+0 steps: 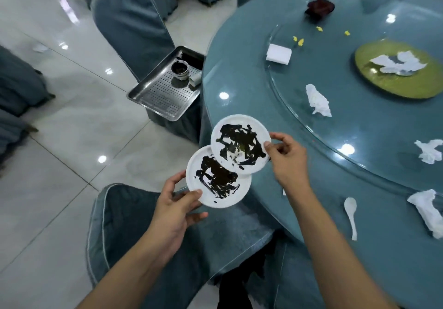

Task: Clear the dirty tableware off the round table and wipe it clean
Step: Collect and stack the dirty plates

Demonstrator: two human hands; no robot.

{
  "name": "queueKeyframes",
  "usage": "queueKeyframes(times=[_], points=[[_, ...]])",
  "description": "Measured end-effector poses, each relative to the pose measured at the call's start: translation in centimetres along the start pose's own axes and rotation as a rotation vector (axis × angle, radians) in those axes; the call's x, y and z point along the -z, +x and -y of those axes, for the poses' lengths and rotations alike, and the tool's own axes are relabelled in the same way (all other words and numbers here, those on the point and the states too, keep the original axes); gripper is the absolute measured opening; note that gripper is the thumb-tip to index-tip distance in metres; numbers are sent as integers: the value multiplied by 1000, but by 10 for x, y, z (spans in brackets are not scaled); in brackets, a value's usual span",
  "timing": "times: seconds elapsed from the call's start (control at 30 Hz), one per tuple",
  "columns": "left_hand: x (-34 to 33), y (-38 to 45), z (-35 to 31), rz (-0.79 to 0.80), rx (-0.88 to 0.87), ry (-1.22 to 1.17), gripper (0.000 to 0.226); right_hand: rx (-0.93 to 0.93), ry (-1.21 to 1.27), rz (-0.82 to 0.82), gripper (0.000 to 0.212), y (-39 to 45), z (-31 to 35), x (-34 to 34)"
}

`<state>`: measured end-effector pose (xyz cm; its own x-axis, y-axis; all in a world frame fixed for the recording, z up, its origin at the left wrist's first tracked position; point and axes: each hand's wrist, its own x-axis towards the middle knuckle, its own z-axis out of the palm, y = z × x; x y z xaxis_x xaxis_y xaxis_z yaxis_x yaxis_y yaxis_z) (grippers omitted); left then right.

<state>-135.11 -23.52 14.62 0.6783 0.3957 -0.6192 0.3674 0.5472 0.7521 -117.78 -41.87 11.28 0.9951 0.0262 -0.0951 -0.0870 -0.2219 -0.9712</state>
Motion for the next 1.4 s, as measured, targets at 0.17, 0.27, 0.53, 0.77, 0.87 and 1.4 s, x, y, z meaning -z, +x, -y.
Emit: queueKeyframes(times=[0.17,0.27,0.53,0.77,0.87,1.4], points=[[68,-21,-15,66,-22,-32,47,70,-128,74,19,-76,24,-64],[120,-35,-27,81,-50,-31,52,109,-171,146,27,-123,37,-110],[255,-57,-64,94,-45,-17,50,83,-188,165,16,-213,65,-228],[312,-45,-112,38,-48,-96,24,145,-305,177,14,-213,97,-302],[319,-34,-127,32,-35,-118,27,155,-327,186,13,-204,103,-318],[323,164,-255,-70,-103,99,41,342,-598,185,27,-37,123,-432]])
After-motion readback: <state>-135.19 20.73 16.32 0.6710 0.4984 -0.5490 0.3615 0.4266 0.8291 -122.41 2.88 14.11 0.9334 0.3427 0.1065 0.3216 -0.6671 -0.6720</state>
